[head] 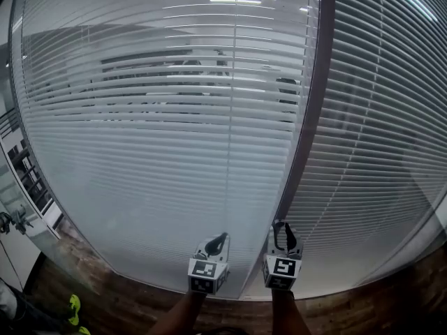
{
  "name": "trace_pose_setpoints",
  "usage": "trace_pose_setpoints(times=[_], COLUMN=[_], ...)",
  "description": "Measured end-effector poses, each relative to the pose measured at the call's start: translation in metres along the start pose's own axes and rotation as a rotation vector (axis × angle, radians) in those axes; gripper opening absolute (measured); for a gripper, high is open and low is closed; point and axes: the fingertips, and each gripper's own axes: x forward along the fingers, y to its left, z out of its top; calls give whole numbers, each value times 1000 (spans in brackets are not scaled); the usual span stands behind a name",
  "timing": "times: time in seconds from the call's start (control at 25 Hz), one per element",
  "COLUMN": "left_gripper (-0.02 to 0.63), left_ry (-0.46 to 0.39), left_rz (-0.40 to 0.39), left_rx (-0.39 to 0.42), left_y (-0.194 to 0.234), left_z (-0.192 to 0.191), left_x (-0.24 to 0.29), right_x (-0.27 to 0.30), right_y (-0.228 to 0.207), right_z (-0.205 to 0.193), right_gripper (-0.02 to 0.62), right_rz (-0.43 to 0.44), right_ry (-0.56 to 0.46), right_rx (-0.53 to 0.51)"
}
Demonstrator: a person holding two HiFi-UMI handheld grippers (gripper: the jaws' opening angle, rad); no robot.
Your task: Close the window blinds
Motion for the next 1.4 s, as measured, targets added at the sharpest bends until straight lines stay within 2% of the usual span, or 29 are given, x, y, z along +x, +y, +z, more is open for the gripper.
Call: trace_pose_setpoints(times=[0.4,0.6,0.84,1.24,1.4], left_gripper=[0,0,0,0,0], left_ry=[-17,-9,-16,-3,2], left_rz=[8,-2,-7,-15,-19], left_rx=[-12,-27,-37,-47,-56], left_y=[-1,-3,-5,-4,-5], left_z=[8,4,7,0,-1], left_x=[3,2,1,-2,-2], right_x=[5,5,3,-1,-1], right_y=[-7,-6,-5,5,7], right_z=[2,-8,1,-2,-1], right_gripper=[126,124,124,124,124], right_rz=[-21,-6,-5,12,-28], right_ry=[-37,-9,-19,76,99], right_rx=[19,30,-21,-426,-737])
